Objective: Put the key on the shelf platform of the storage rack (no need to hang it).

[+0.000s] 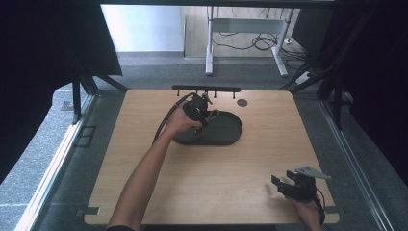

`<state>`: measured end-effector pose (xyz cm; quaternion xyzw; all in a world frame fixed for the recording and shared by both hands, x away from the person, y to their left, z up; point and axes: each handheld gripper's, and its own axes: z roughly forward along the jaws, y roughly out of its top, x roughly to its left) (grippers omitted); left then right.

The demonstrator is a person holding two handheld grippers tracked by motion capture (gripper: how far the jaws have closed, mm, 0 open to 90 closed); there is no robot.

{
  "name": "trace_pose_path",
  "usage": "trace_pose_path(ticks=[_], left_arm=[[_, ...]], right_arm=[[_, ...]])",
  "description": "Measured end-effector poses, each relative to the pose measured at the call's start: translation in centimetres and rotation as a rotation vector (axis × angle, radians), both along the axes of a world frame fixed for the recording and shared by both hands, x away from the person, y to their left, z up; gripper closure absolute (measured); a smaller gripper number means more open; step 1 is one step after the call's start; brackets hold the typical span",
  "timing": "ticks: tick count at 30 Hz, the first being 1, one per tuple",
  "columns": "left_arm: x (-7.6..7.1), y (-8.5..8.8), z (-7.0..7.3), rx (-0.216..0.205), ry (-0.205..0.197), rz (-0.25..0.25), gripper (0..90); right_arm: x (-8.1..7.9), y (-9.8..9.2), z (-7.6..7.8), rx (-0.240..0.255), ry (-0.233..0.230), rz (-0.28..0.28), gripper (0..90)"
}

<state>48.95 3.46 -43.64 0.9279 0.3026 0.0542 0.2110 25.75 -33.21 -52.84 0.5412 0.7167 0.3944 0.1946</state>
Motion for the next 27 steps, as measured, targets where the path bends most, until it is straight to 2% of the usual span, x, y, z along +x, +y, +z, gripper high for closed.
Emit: trace_pose_path(ticks=[7, 11, 16, 24, 27], left_arm=[[-0.1, 0.2, -0.2, 0.001, 0.009, 0.003, 65.9], [-0.1, 0.4, -0.1, -0.029, 0.015, 0.010, 64.8], [-0.4, 0.7, 0.5, -0.036, -0.002, 0.000, 61.8], [-1.5, 2.0, 2.1, -0.093, -0.028, 0.001, 58.6], [-2.3, 2.8, 2.8, -0.127, -0.043, 0.004, 58.6]], right_arm=[[0.0, 0.0, 0.0, 0.000, 0.001, -0.001, 29.3], [0.0, 0.0, 0.0, 0.000, 0.001, 0.000, 29.3], [0.0, 0.0, 0.0, -0.002, 0.000, 0.002, 29.3], [0.0, 0.1, 0.1, -0.003, -0.002, 0.003, 29.3], [0.0, 0.1, 0.1, -0.001, -0.003, 0.002, 29.3]])
